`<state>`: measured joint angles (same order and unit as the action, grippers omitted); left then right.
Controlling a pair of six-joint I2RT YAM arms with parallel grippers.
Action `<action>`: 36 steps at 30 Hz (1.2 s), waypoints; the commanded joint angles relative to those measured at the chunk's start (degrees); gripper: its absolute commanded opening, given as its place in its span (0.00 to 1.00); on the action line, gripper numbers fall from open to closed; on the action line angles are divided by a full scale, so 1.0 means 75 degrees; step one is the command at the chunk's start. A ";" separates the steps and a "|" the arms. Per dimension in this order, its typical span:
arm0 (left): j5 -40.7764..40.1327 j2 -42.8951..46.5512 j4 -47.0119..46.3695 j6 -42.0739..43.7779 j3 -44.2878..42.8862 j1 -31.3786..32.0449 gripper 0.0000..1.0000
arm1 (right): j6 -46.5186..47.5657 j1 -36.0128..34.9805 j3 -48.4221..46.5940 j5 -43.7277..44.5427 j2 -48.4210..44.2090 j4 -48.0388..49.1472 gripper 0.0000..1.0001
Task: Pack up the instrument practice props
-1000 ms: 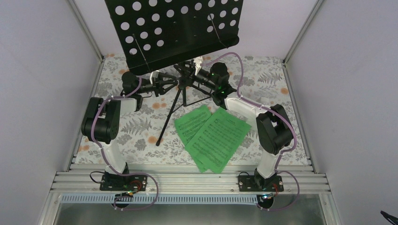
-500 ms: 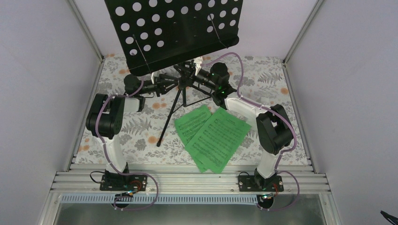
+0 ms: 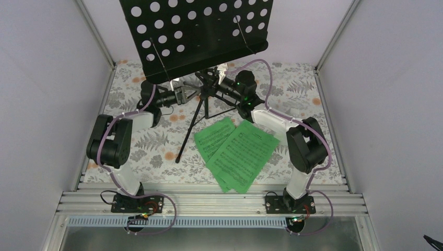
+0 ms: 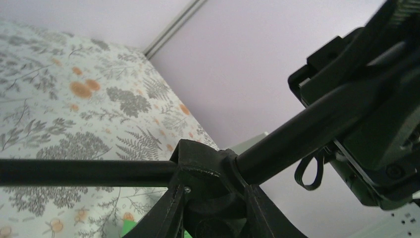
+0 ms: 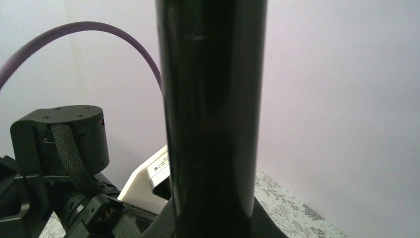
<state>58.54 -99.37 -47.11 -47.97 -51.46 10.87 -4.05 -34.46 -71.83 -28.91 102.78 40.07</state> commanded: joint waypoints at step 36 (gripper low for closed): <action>0.1660 -0.0652 -0.3170 0.2692 0.0135 -0.0259 0.42 | -0.0245 -0.0158 -0.0027 -0.0661 -0.0578 0.0130 0.04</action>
<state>68.99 -102.30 -56.29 -16.36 -50.94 8.80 -3.57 -34.92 -69.80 -31.07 100.33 38.41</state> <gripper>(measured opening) 0.443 0.157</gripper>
